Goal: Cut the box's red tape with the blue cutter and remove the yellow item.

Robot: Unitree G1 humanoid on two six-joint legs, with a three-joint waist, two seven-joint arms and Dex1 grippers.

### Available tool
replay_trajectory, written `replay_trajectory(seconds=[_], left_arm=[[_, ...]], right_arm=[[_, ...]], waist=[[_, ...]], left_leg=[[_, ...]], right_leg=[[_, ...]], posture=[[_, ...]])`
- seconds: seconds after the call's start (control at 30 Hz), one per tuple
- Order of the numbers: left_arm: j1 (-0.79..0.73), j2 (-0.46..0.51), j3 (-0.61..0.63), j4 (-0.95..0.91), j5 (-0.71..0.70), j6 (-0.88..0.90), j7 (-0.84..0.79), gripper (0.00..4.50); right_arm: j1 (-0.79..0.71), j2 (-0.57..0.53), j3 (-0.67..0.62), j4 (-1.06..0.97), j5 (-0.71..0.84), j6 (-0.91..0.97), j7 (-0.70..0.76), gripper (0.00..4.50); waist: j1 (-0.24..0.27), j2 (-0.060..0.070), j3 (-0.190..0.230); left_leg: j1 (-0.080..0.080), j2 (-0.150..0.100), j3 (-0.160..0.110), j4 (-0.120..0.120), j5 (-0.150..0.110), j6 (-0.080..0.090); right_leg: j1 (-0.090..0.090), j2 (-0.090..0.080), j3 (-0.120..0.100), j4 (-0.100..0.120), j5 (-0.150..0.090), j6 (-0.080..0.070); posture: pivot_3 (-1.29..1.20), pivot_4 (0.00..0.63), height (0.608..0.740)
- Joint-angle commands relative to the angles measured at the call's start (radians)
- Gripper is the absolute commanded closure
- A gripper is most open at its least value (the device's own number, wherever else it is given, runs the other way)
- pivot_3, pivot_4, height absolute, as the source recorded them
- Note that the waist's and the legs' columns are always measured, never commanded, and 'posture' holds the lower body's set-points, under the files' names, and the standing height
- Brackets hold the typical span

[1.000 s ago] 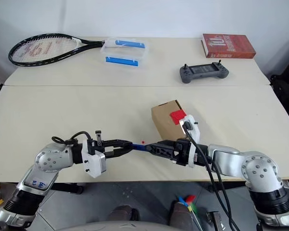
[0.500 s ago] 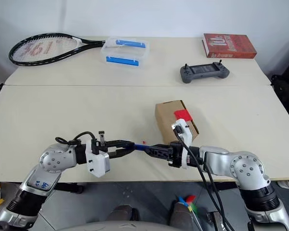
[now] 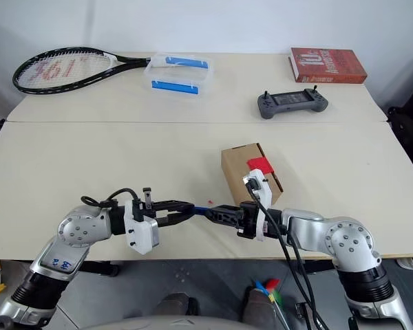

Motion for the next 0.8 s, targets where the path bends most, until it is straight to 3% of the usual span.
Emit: replay_trajectory(seconds=[0.03,0.13,0.23,0.33,0.37,0.53,0.67,0.77,0.8], left_arm=[[-0.006,-0.005,0.001,-0.036,-0.004,0.000,0.014,4.06],[-0.005,-0.009,0.001,-0.038,-0.002,0.002,0.017,4.06],[-0.004,-0.009,0.002,-0.040,0.000,0.005,0.020,4.06],[-0.004,-0.009,0.001,-0.042,0.003,0.006,0.021,4.06],[-0.004,-0.008,0.000,-0.042,0.003,0.007,0.022,4.06],[-0.001,-0.003,-0.006,-0.054,-0.039,0.020,-0.002,4.06],[0.013,0.000,0.002,-0.095,-0.125,0.094,-0.032,2.90],[0.063,0.060,0.044,-0.215,-0.386,0.427,-0.085,1.98],[0.076,0.081,0.063,-0.251,-0.461,0.524,-0.093,1.93]], right_arm=[[0.001,0.012,-0.030,-0.006,0.036,-0.011,-0.004,2.70],[0.002,0.019,-0.031,-0.008,0.034,-0.012,-0.003,2.70],[0.003,0.021,-0.031,-0.009,0.036,-0.008,0.007,3.20],[0.005,0.017,-0.030,-0.009,0.036,-0.003,0.015,4.25],[0.005,0.016,-0.030,-0.009,0.037,-0.002,0.017,4.38],[0.002,0.007,-0.035,-0.005,0.039,0.001,0.028,4.36],[-0.004,-0.008,-0.043,-0.005,0.048,0.008,0.040,4.36],[-0.008,-0.055,-0.076,-0.027,0.104,0.024,0.059,4.36],[-0.004,-0.075,-0.088,-0.036,0.124,0.027,0.068,4.36]], waist=[[0.000,0.000,0.000],[0.000,0.000,0.000],[0.000,0.000,0.000],[0.000,0.000,0.000],[0.000,0.000,0.000],[0.000,0.000,0.000],[0.000,0.000,0.000],[-0.001,0.000,0.000],[-0.002,0.001,0.001]], left_leg=[[0.000,0.000,0.000,0.000,0.000,0.000],[0.000,0.000,0.000,0.000,0.000,0.000],[0.000,0.000,0.000,0.000,0.000,0.000],[0.000,0.000,0.000,0.000,0.000,0.000],[0.000,0.000,0.000,0.000,0.000,0.000],[0.000,0.000,0.000,0.000,0.000,0.000],[-0.001,0.000,0.000,0.000,0.000,0.000],[-0.001,0.000,-0.001,0.000,0.000,0.000],[-0.001,0.000,-0.001,0.000,0.000,0.000]], right_leg=[[0.000,0.000,0.000,0.000,0.000,0.000],[0.000,0.000,0.000,0.000,0.000,0.000],[0.000,0.000,0.000,0.000,0.000,0.000],[0.000,0.000,0.000,0.000,0.000,0.000],[0.000,0.000,0.000,0.000,0.000,0.000],[0.000,0.000,0.000,0.000,0.000,0.000],[0.000,0.000,0.000,0.000,0.000,0.000],[-0.001,0.000,0.000,0.000,0.000,0.000],[-0.001,0.000,0.000,0.000,0.000,0.000]], posture=[[0.00,0.150,0.740],[0.00,0.150,0.740],[0.00,0.150,0.740],[0.00,0.150,0.740],[0.00,0.150,0.740],[0.00,0.150,0.740],[0.00,0.150,0.740],[0.00,0.150,0.740],[0.00,0.150,0.740]])
